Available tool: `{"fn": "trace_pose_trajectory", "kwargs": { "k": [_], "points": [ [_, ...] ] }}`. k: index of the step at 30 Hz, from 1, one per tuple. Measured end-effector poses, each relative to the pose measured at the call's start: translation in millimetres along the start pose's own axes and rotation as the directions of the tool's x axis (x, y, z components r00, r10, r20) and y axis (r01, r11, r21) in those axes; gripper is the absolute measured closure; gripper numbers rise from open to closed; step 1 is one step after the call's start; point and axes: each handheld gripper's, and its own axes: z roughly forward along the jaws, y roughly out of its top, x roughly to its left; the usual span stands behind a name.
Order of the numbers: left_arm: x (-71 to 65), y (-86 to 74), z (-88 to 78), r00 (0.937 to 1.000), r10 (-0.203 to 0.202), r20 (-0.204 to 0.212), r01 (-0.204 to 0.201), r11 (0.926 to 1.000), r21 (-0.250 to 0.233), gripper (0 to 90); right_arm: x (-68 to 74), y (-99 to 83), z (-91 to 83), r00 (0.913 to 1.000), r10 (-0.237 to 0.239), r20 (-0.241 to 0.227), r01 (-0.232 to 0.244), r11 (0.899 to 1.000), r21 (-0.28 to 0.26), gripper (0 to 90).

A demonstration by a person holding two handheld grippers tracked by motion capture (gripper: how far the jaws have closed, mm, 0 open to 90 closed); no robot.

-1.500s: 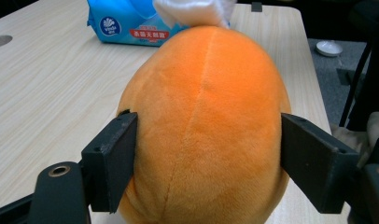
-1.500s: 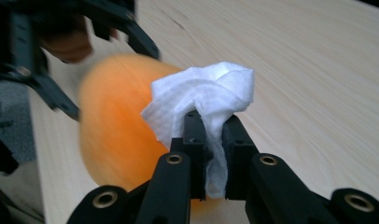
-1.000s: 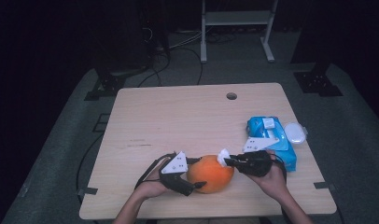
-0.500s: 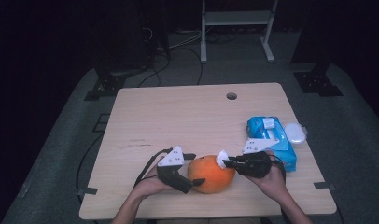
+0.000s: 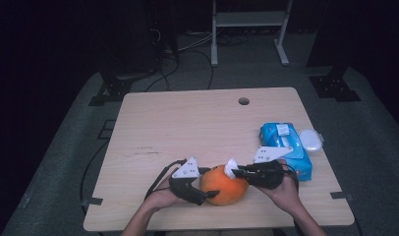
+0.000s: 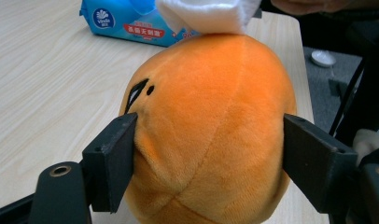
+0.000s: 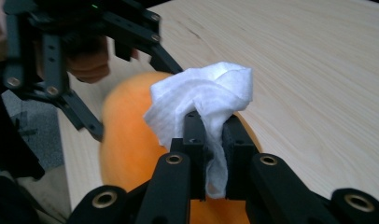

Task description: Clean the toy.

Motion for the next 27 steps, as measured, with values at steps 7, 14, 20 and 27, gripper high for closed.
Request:
{"fn": "trace_pose_trajectory", "kwargs": {
  "k": [7, 14, 20, 27],
  "points": [
    [3.8, -4.1, -2.2, 0.9997, -0.022, 0.006, 0.022, 0.9997, -0.012, 21.8, -7.6, -4.7, -1.8, 0.9998, -0.006, 0.021, 0.005, 0.999, 0.033, 81.4],
    [-1.3, 1.6, 3.1, 1.0000, 0.002, -0.008, -0.002, 1.0000, -0.003, 20.9, 3.7, 0.2, -4.6, 0.9997, -0.024, -0.010, 0.025, 0.999, 0.021, 81.5],
    [5.0, -3.5, -0.9, 0.9996, -0.027, -0.002, 0.027, 0.9996, -0.008, 21.0, 14.7, 7.1, -0.9, 0.9957, -0.092, -0.014, 0.092, 0.995, 0.040, 81.5],
    [13.4, -8.1, -4.7, 0.9963, -0.086, 0.000, 0.086, 0.9961, -0.023, 20.9, -26.7, -20.5, -18.0, 0.9992, 0.036, 0.020, -0.037, 0.995, 0.089, 81.6]
  ]
}}
